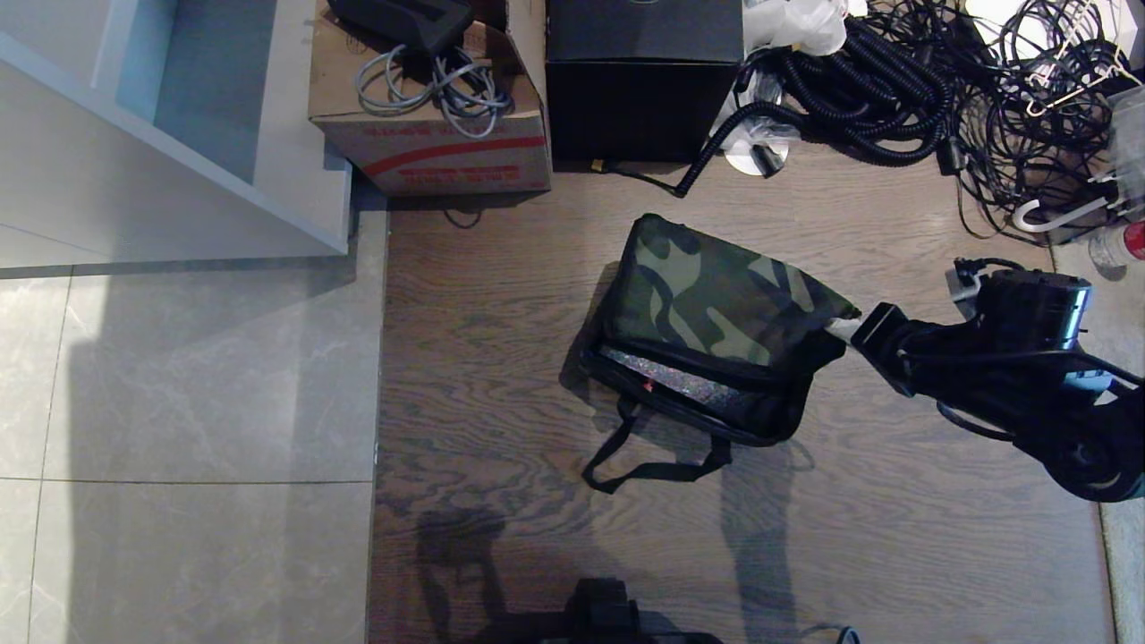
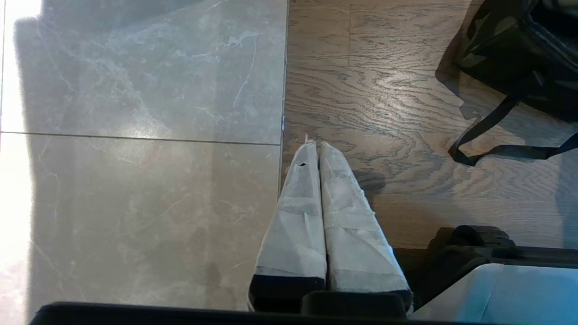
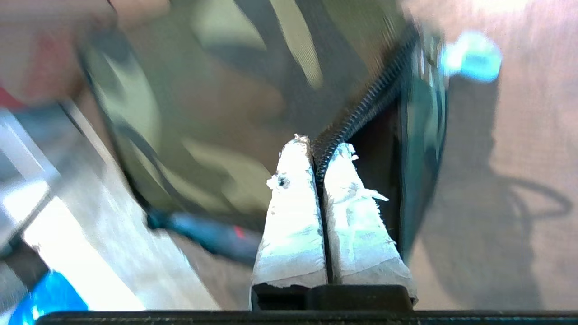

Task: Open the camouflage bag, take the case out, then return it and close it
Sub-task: Open the top of the storage box

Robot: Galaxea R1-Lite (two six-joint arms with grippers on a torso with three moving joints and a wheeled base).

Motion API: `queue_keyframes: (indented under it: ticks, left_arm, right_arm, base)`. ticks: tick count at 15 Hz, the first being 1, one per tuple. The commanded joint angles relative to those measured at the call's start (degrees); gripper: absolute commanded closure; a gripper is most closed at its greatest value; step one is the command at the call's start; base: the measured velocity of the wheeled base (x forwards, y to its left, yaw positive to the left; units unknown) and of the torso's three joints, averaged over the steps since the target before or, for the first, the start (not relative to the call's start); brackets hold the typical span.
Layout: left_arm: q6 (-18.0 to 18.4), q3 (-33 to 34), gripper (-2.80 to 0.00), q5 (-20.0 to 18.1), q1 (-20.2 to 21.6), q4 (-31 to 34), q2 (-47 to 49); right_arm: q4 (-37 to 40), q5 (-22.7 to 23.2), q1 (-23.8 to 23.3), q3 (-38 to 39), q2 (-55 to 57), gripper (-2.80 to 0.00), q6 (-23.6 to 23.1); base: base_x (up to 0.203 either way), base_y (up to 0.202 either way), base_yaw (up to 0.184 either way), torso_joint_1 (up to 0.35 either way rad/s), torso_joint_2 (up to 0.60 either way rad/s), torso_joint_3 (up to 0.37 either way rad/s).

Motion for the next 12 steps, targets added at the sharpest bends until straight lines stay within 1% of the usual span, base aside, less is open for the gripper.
queue_keyframes:
  ticks: [1, 5, 6, 7, 9, 10, 12]
  left_arm:
    - [0.0, 0.0, 0.0, 0.0, 0.0, 0.0, 0.0]
    - [0.0, 0.0, 0.0, 0.0, 0.0, 0.0, 0.0]
    - [0.0, 0.0, 0.0, 0.0, 0.0, 0.0, 0.0]
    - [0.0, 0.0, 0.0, 0.0, 0.0, 0.0, 0.0]
    - [0.0, 0.0, 0.0, 0.0, 0.0, 0.0, 0.0]
    - [0.0, 0.0, 0.0, 0.0, 0.0, 0.0, 0.0]
    - [0.0, 0.0, 0.0, 0.0, 0.0, 0.0, 0.0]
  right_arm:
    - [-0.3, 0.1, -1.8, -2.8, -0.9, 0.0, 0.4]
    - [0.7, 0.1, -3.3, -6.7, 0.0, 0.0, 1.5]
    - [1.4, 0.1, -3.5, -7.7, 0.3, -2.8, 1.7]
    - [1.3, 0.0, -3.6, -8.9, 0.9, -2.8, 2.0]
    - [0.3, -0.3, -3.8, -12.2, 2.4, -2.8, 7.1]
    - [-0.5, -0.4, -4.3, -13.8, 3.6, -2.8, 8.5]
    - [-1.8, -0.6, -5.6, -17.1, 5.8, -2.8, 8.9]
  base:
    - [0.0, 0.0, 0.0, 0.0, 0.0, 0.0]
    - [0.0, 0.0, 0.0, 0.0, 0.0, 0.0]
    - [0.0, 0.0, 0.0, 0.0, 0.0, 0.0]
    - [0.0, 0.0, 0.0, 0.0, 0.0, 0.0]
    - [0.0, 0.0, 0.0, 0.0, 0.0, 0.0]
    - [0.0, 0.0, 0.0, 0.0, 0.0, 0.0]
    - [0.0, 0.0, 0.0, 0.0, 0.0, 0.0]
